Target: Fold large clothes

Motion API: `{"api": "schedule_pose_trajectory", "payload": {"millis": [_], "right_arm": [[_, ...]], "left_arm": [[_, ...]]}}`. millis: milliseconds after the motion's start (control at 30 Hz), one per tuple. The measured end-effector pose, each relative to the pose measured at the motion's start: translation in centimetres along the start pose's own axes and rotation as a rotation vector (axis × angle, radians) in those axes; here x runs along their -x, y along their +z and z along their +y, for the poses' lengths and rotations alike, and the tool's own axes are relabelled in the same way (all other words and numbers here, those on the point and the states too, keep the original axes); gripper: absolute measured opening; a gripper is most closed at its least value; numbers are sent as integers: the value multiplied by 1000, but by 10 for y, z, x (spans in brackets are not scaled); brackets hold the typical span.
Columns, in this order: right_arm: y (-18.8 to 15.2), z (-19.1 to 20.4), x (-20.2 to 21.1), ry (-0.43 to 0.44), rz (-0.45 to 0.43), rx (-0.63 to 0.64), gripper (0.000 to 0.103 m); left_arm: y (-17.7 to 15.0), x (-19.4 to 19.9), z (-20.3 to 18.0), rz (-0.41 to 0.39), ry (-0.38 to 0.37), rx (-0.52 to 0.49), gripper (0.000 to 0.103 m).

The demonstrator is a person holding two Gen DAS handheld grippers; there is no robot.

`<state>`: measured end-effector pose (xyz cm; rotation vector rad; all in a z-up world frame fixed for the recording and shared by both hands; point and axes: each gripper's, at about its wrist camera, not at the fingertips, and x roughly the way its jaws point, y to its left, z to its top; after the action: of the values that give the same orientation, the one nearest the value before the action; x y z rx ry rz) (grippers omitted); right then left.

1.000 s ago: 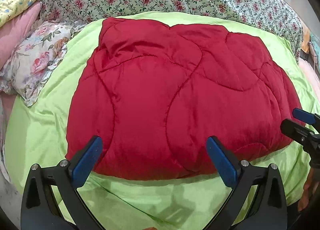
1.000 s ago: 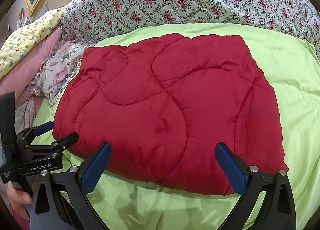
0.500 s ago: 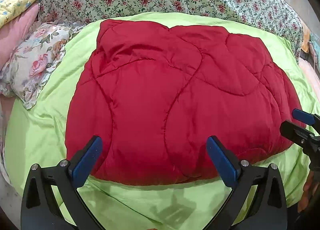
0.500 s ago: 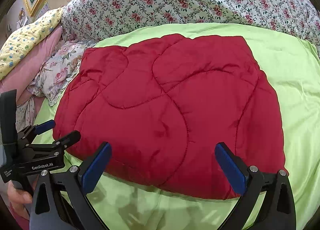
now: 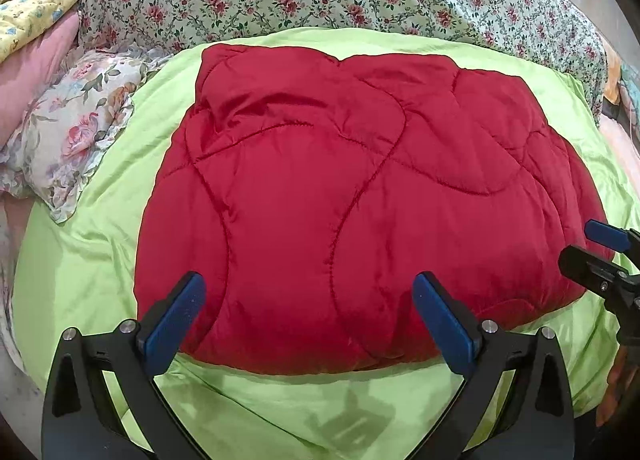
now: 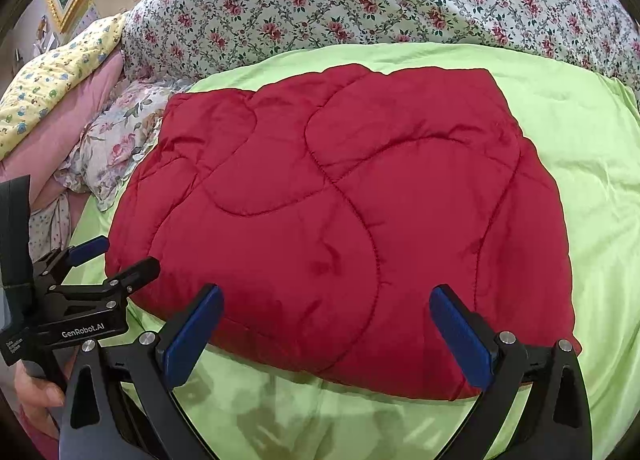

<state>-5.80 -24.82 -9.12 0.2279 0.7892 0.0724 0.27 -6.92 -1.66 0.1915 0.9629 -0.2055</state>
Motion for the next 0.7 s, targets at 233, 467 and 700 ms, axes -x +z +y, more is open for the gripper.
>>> {"api": "schedule_pose_trajectory", "payload": {"millis": [233,467,700], "right_arm": [[1,-1,1,-1,-5,1,103],[1,0,3,-4,-16,11,103],[3,1,6,-2,-22,15,103]], "left_arm": [[0,1,-1,-7,12,-8,103],[1,3,-1,-20,25,-15,103],[2,4,-1,-28,23,-13,103]]}}
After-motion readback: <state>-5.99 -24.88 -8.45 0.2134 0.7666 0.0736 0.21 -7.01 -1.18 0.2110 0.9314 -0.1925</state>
